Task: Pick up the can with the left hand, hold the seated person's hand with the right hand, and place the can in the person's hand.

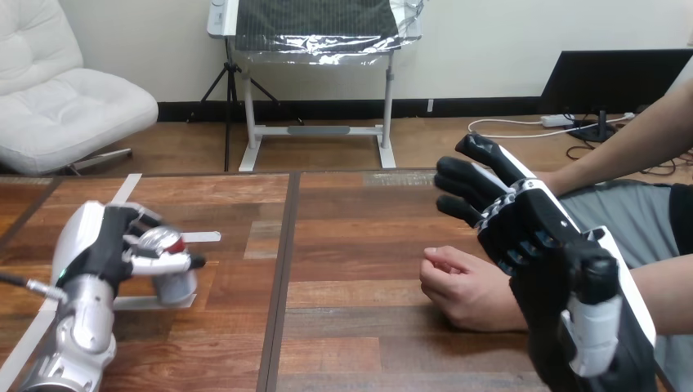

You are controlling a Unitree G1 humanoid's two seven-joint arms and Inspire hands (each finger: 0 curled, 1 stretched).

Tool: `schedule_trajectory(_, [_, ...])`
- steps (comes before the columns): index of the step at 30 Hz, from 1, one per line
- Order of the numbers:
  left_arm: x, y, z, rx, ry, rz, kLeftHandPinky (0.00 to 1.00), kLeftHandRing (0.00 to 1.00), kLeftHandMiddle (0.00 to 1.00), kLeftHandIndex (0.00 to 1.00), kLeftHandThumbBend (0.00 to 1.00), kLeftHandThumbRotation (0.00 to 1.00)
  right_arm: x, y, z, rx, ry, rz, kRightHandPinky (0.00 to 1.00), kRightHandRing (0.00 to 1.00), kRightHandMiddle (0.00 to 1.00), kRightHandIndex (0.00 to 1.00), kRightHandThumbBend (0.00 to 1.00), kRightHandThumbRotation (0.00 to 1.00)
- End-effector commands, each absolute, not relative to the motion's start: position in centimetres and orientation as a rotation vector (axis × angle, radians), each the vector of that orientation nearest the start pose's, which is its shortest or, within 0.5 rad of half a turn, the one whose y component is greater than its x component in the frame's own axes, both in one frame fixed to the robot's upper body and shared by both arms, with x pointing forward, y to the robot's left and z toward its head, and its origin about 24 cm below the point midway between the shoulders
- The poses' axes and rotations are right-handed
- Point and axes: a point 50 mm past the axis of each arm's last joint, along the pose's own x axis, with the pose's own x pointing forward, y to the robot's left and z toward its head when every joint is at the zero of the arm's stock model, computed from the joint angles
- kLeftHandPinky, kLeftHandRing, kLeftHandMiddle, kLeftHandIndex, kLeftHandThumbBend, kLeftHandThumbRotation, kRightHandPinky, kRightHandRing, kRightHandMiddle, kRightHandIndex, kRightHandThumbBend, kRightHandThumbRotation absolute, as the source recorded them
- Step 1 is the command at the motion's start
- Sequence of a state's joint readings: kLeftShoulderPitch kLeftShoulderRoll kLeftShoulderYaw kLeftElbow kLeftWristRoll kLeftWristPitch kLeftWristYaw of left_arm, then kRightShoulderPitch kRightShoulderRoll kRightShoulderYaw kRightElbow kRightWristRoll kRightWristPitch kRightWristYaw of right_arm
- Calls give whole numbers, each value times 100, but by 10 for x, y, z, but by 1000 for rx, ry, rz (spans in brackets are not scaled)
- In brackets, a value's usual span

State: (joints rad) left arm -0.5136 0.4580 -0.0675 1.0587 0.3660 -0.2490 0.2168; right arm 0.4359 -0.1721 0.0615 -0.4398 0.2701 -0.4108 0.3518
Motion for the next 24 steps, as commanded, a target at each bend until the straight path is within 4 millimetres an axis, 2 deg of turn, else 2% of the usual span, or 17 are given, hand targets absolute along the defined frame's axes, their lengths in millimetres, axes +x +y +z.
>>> schedule_trajectory(1, [339,260,65,855,-17,123,21,26,33,45,77,0,177,-169,104,-68,-490,333,88,89,88,91,77,99])
schedule_trajectory(12, [336,248,89,849,-130,54,16,21,31,44,77,0,200,-180,101,-238,-467,290,86,88,86,89,87,98])
schedule_trajectory(18, [331,240,105,849,-208,10,20,25,33,43,77,0,214,-188,100,-320,-468,274,85,88,87,88,83,95])
schedule_trajectory(24, [325,232,119,838,-261,-14,16,21,30,43,77,0,224,-194,101,-370,-459,269,84,89,89,88,81,91])
